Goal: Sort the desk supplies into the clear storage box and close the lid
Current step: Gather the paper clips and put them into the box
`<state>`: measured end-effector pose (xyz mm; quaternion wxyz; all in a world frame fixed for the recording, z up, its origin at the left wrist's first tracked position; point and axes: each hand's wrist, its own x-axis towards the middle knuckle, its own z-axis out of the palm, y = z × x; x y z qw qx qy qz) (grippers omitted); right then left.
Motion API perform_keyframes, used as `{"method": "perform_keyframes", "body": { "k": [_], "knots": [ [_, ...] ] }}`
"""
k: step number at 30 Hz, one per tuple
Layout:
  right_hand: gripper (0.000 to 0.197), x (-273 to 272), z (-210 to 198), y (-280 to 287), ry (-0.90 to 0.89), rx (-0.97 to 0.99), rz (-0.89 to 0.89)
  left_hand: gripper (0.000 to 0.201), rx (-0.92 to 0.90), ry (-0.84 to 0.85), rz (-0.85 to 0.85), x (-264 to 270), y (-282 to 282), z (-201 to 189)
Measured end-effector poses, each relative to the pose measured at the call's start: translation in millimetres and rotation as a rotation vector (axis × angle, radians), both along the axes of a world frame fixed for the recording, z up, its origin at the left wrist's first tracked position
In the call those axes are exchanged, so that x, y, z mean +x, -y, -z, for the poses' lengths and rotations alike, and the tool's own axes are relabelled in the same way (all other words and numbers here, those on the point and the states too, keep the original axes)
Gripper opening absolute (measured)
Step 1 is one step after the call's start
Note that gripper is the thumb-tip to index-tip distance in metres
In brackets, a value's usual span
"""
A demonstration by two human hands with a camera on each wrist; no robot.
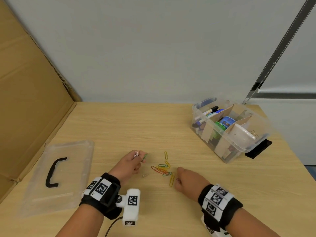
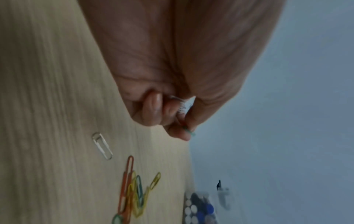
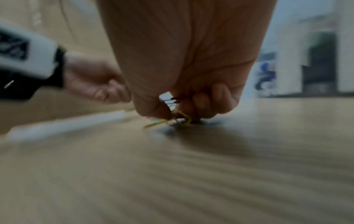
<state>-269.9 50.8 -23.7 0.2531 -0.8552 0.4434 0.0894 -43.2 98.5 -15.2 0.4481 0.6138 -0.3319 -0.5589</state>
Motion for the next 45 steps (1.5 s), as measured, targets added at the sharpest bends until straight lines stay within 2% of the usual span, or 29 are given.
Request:
{"method": "perform_keyframes", "body": {
  "k": [2,5,6,7,9,11,13,15,17,21,26,28,30,32,35,37,39,41,43,45],
  "knots": [
    [0.019,-8.4,0.2,11.2,0.192,0.206,0.139,0.024,0.007,-0.126,-0.064,2.9,-0.8,2.1],
    [0.016,-18.8,-0.6,21.6,0.742,0.728,0.541,0.028,0.039,-0.327,-0.154,3.3,-0.7,2.8],
    [0.018,-21.0,-0.9,23.3,0.888,0.895,0.643,0.026,0.055,-0.406,-0.188,2.7,-0.2,2.9],
    [0.025,-22.5,-2.5,23.6,0.948,0.984,0.711,0.023,0.075,-0.48,-0.217,2.2,0.2,3.1],
    [0.035,-22.3,-3.7,23.0,0.882,0.962,0.74,0.022,0.121,-0.531,-0.229,1.3,1.0,4.1],
    [0.028,-21.1,-5.4,21.4,0.649,0.688,0.58,0.026,0.168,-0.369,-0.176,-0.1,1.4,4.7],
    [0.018,-21.8,-3.9,18.4,0.375,0.305,0.297,0.03,0.16,0.037,-0.03,-2.2,-0.1,4.0],
    [0.011,-21.1,-3.7,11.8,0.174,0.108,0.128,0.03,0.081,0.516,0.141,-2.4,-2.0,5.4],
    [0.017,-17.0,-6.2,3.2,0.019,-0.021,0.052,0.02,0.043,0.792,0.254,-1.2,-4.3,8.0],
    [0.02,-6.2,-4.2,-3.9,-0.073,-0.14,-0.006,0.015,0.119,0.914,0.367,-4.1,-9.2,12.4],
    [0.013,-5.7,-1.6,1.3,-0.103,0.011,0.008,0.005,0.084,1.005,0.427,-9.1,-9.6,11.9],
    [0.015,-8.8,1.8,2.0,-0.051,0.058,0.005,0.005,0.093,0.999,0.446,-10.1,-8.7,12.8],
    [0.017,-12.4,4.1,6.6,0.112,0.19,0.072,0.005,0.098,0.994,0.468,-10.2,-7.1,13.7],
    [0.022,-16.2,1.4,13.0,0.359,0.46,0.236,0.005,0.095,1.004,0.494,-10.7,-6.2,13.4],
    [0.022,-21.4,-4.7,17.1,0.864,0.962,0.536,0.006,0.089,1.035,0.544,-13.6,-6.8,15.3],
    [0.027,-22.1,-7.5,16.2,0.94,1.016,0.587,0.009,0.089,1.028,0.539,-15.0,-8.3,15.4],
    [0.027,-19.6,-5.1,17.2,0.878,0.928,0.58,0.01,0.043,0.98,0.498,-13.9,-8.3,14.3],
    [0.026,-16.9,-4.2,19.2,0.716,0.71,0.459,0.012,-0.019,0.86,0.428,-12.9,-7.0,8.3],
    [0.018,-16.3,-4.6,20.4,0.468,0.359,0.183,0.015,-0.013,0.571,0.298,-11.9,-5.3,2.7],
    [0.013,-15.0,-5.2,17.3,0.208,0.095,-0.122,0.015,-0.011,0.23,0.16,-10.4,-3.1,0.9]
  ]
}}
